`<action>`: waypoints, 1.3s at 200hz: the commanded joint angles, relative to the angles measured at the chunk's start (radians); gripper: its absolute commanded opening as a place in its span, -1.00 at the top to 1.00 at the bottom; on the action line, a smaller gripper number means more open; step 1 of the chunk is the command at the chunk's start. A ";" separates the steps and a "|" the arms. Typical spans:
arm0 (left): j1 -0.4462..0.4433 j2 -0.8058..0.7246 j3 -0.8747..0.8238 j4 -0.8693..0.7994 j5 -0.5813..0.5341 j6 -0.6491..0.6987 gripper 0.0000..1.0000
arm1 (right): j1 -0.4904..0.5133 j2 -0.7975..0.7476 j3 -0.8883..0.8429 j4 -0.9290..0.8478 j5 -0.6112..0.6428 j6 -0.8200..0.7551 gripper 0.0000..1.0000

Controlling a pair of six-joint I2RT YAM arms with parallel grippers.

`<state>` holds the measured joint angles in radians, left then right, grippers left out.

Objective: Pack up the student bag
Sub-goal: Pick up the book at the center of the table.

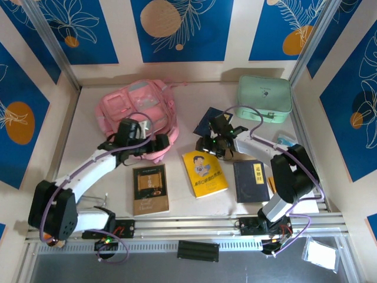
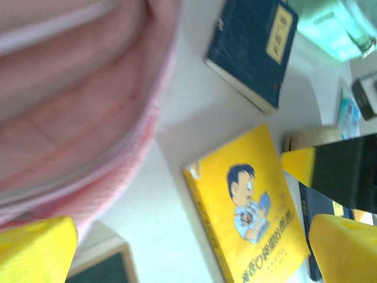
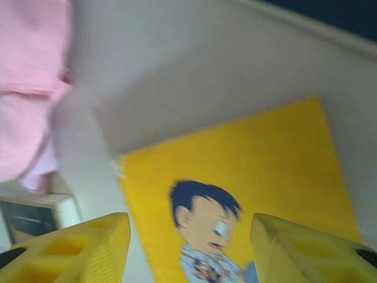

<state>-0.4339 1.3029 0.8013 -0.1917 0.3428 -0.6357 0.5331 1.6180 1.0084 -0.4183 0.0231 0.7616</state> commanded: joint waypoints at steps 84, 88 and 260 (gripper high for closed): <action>-0.313 0.273 0.089 0.182 -0.178 -0.372 -0.86 | -0.074 0.044 0.006 0.016 -0.061 0.064 -0.05; -0.318 0.283 0.094 0.179 -0.177 -0.380 -0.86 | -0.077 0.049 0.011 0.012 -0.059 0.059 -0.05; -0.339 0.476 0.164 0.111 -0.130 -0.520 -0.24 | -0.111 0.120 -0.034 -0.001 -0.114 0.095 -0.04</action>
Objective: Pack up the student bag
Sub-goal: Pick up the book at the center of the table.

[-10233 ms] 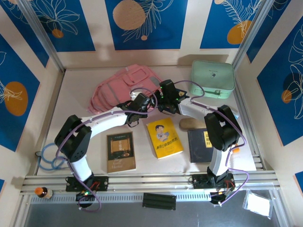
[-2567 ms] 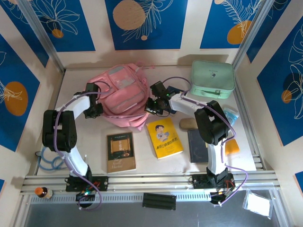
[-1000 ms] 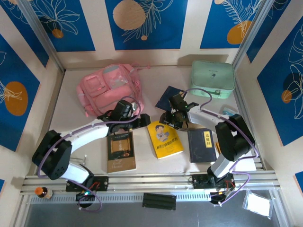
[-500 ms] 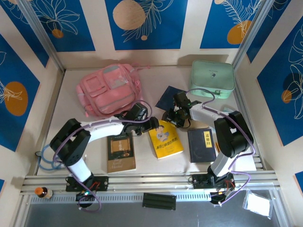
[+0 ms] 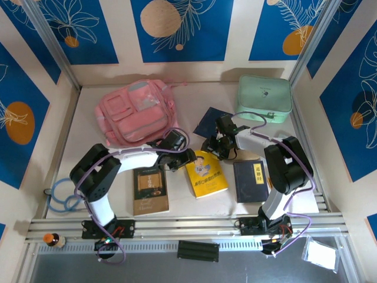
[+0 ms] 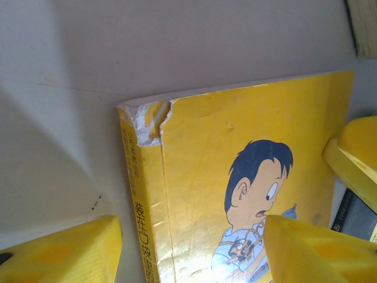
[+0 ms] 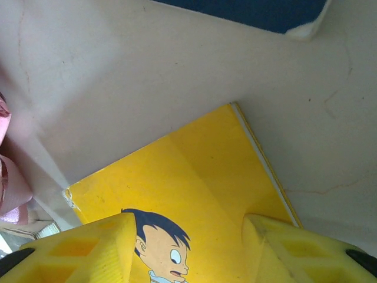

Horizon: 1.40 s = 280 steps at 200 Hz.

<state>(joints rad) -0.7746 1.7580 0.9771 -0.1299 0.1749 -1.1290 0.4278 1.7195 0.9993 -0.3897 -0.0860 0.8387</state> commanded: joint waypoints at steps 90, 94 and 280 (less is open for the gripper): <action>0.029 0.026 -0.078 0.220 0.146 -0.086 -0.22 | -0.004 0.040 -0.018 -0.030 -0.037 0.042 -0.03; 0.029 0.025 -0.080 0.226 0.149 -0.088 -0.22 | -0.004 0.042 -0.018 -0.032 -0.035 0.042 -0.03; 0.030 0.015 -0.198 0.728 0.215 -0.126 0.42 | -0.006 0.049 -0.025 0.009 -0.049 0.088 0.09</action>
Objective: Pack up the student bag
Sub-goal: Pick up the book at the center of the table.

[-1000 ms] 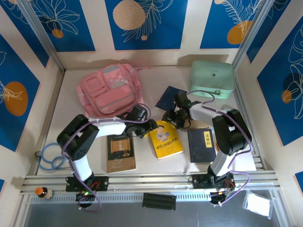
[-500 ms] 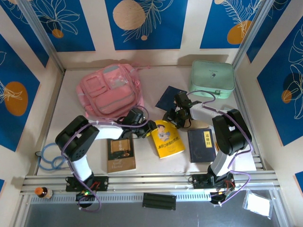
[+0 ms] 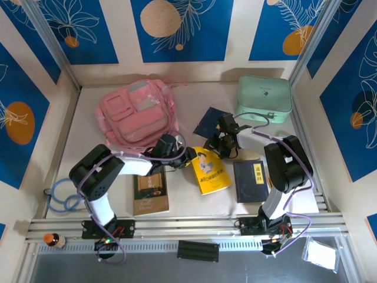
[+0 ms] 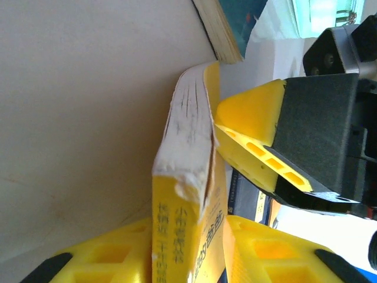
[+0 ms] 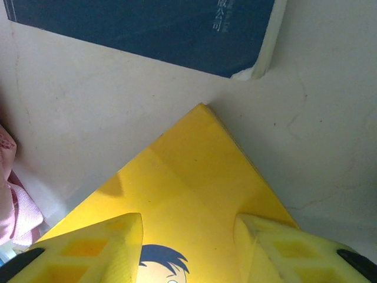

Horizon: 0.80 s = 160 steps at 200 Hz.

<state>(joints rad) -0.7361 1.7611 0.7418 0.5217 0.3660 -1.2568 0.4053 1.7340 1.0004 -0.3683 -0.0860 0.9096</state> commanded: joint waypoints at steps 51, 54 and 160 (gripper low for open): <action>-0.005 -0.060 0.038 -0.027 -0.031 0.069 0.86 | -0.006 -0.059 -0.060 0.047 -0.036 0.004 0.09; -0.004 -0.067 0.040 -0.034 -0.034 0.074 0.89 | -0.009 -0.065 -0.064 0.054 -0.035 0.002 0.09; 0.230 -0.294 0.083 -0.185 -0.048 0.163 1.00 | -0.099 -0.353 -0.208 0.372 -0.187 0.036 -0.47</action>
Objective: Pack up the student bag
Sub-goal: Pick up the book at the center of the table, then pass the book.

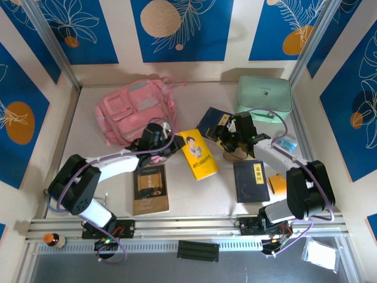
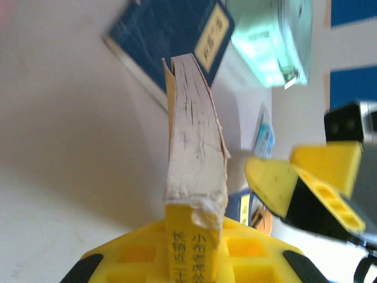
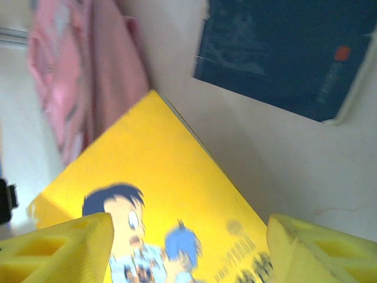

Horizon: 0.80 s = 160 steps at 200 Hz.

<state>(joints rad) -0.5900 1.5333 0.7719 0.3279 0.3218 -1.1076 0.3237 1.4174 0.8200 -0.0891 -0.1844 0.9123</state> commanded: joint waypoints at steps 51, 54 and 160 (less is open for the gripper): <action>0.234 -0.129 0.062 0.125 -0.014 -0.133 1.00 | -0.035 -0.010 -0.061 0.314 -0.243 0.202 -0.61; 0.237 -0.130 0.064 0.133 -0.017 -0.141 1.00 | -0.035 -0.004 -0.061 0.330 -0.254 0.217 -0.62; 0.252 -0.092 0.112 0.254 -0.113 -0.304 1.00 | 0.001 0.125 0.022 0.535 -0.272 0.361 -0.76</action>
<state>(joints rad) -0.3443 1.4414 0.8272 0.4706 0.2405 -1.3544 0.3061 1.5166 0.8177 0.3958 -0.4637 1.2339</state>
